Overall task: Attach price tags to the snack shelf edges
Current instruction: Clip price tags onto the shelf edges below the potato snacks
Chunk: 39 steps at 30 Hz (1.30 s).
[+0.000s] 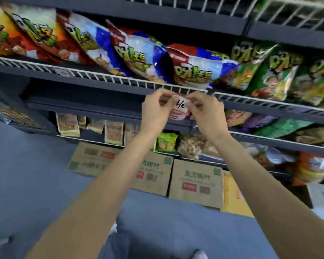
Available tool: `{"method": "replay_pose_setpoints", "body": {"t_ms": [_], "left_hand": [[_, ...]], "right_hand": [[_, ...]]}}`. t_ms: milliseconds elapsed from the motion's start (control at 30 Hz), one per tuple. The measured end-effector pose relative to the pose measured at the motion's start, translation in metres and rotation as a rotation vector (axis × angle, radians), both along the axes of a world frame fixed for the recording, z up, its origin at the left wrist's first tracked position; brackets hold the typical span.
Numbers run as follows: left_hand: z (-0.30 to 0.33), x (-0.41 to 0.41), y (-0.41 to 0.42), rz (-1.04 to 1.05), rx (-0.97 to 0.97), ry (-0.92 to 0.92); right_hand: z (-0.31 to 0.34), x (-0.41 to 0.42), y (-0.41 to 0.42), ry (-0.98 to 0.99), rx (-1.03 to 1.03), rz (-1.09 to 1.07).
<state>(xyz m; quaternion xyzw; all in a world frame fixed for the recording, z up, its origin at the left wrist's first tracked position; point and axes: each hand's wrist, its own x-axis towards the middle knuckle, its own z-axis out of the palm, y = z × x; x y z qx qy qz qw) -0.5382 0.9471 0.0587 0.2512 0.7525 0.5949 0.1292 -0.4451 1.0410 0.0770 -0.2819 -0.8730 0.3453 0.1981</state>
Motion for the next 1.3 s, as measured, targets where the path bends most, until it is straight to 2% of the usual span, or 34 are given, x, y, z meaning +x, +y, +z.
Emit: {"method": "replay_pose_setpoints", "body": {"t_ms": [167,400,533,633,833,1000,1133,1300], "left_hand": [[0.004,0.099,0.076,-0.043,0.075,-0.151],[0.024,0.177,0.153,-0.172,-0.056,0.013],[0.026,0.194,0.200,-0.207,-0.181,-0.016],[0.014,0.204,0.233,-0.206,-0.271,-0.102],[-0.009,0.232,0.304,-0.286,-0.343,-0.310],[-0.026,0.240,0.349,-0.174,-0.338,-0.456],[-0.039,0.240,0.357,-0.045,-0.296,-0.442],[-0.048,0.238,0.349,-0.076,-0.327,-0.349]], "right_hand": [[0.012,0.099,0.066,-0.013,-0.004,-0.075],[0.013,0.177,0.129,0.001,-0.098,-0.328],[0.017,0.204,0.172,0.029,-0.153,-0.433],[0.014,0.224,0.211,-0.029,-0.147,-0.460],[-0.011,0.249,0.295,-0.080,-0.156,-0.394],[-0.029,0.242,0.342,-0.099,-0.110,-0.224],[-0.038,0.239,0.364,-0.112,-0.057,-0.161],[-0.043,0.232,0.373,-0.080,-0.028,-0.121]]}}
